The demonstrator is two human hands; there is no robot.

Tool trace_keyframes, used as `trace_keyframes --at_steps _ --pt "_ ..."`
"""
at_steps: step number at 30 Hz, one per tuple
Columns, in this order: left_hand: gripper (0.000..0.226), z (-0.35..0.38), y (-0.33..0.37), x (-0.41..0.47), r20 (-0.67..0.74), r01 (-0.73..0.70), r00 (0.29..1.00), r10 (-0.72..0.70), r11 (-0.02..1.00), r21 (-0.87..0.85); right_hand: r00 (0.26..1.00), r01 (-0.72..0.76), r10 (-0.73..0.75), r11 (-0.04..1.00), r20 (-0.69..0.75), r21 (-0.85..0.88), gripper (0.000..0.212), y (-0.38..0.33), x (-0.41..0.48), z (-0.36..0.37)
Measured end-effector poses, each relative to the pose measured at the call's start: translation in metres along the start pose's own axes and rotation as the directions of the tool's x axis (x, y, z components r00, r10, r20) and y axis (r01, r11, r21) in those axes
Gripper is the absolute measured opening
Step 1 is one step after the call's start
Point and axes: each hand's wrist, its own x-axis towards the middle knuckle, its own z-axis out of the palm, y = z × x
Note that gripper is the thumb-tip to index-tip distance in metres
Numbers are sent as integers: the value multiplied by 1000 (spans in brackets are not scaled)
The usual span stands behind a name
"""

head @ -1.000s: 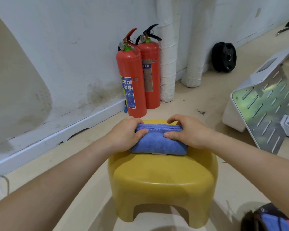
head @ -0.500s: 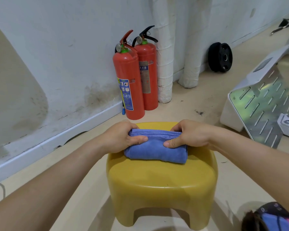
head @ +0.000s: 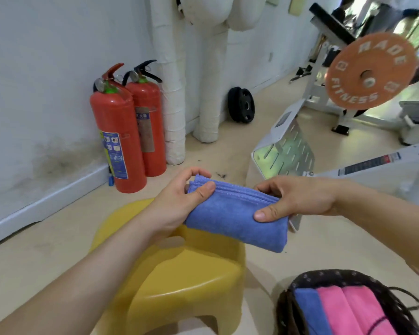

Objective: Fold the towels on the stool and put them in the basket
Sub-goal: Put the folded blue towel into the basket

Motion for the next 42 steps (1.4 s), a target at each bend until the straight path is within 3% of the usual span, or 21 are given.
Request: trace_keyframes --at_steps 6,10,12,14,16,18,21,23,25,28,30,32,35,39,42 --pt "16 107 26 10 307 -29 951 28 1000 -2 976 -214 215 976 -26 46 76 53 -124 -19" --pt "10 186 30 4 498 -21 867 -18 997 72 935 -339 348 933 -62 123 54 109 -202 0" --pt "13 222 25 3 541 -28 838 -61 988 155 920 -376 382 923 -90 81 52 141 -223 13" --pt "19 252 15 6 526 7 840 -134 972 236 891 -359 340 933 -302 -6 49 169 -223 26" --pt "27 273 0 10 451 111 863 -227 957 269 854 -232 240 970 -461 74 48 188 -208 40" --pt "36 282 -17 15 367 276 861 -353 929 246 873 -139 174 984 -456 110 64 207 -187 56" --pt "44 287 -39 23 281 527 775 -566 824 208 873 -126 22 975 -487 -182 104 246 -151 78" --pt "44 294 -53 29 238 613 725 -646 763 205 789 -70 -57 981 -611 -182 90 268 -134 87" --pt "34 301 -61 35 188 682 689 -700 714 161 733 31 -21 1000 -679 2 57 285 -122 92" --pt "14 302 -68 41 190 775 597 -780 621 117 815 6 197 937 -544 348 41 306 -113 94" --pt "29 296 -83 44 271 735 574 -773 632 245 886 -40 321 771 -334 635 42 319 -113 92" --pt "44 294 -102 43 311 533 598 -739 656 534 915 -117 383 555 -128 824 41 328 -111 93" --pt "46 308 -132 40 222 232 755 -617 568 789 906 -182 423 357 15 916 26 330 -104 105" --pt "39 328 -161 34 146 57 853 -501 367 928 839 -202 545 306 2 930 24 334 -88 122" --pt "36 337 -180 30 120 17 902 -414 312 950 827 -253 562 409 -24 877 32 338 -78 129"
